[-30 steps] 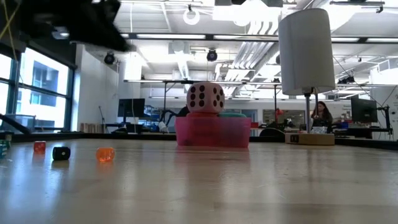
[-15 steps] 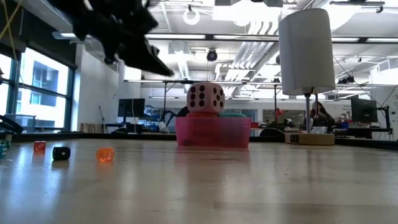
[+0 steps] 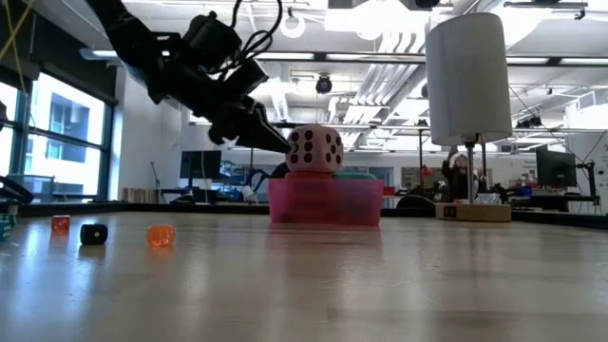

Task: Pick & Place Dice
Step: Put the small light green dice into the bin, then put the small red dice into the bin

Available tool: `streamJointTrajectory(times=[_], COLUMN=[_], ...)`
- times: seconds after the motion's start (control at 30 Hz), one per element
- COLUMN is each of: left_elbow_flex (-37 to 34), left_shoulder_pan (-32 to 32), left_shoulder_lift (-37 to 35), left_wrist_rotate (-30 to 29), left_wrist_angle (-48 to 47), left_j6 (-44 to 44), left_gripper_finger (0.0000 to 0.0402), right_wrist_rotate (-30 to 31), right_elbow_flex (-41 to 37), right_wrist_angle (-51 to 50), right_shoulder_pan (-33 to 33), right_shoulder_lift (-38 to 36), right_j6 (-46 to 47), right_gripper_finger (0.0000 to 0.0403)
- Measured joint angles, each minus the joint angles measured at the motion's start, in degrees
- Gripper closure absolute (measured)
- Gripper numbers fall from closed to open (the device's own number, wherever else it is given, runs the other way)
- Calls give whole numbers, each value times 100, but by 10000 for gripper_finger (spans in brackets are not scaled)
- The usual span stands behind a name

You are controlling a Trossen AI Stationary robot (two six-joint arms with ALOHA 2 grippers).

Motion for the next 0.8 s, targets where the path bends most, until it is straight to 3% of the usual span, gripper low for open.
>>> streamJointTrajectory(times=[0.17, 0.53, 0.67, 0.8], left_elbow_flex=[-1, -3, -3, -1], left_shoulder_pan=[-2, -128, -366, -704], left_shoulder_lift=[147, 143, -150, -649], left_wrist_rotate=[-242, -260, -238, 297], left_wrist_angle=[179, 347, 208, -363], left_j6=[-398, -241, -1205, -2162], left_gripper_finger=[310, 302, 301, 301], right_wrist_rotate=[52, 41, 15, 4], right_elbow_flex=[0, 0, 0, 0], right_wrist_angle=[-69, -64, -113, -189], right_shoulder_pan=[-2, -2, -2, -4], right_shoulder_lift=[0, 0, 0, 0], right_j6=[248, 359, 239, -43], right_gripper_finger=[160, 160, 160, 160])
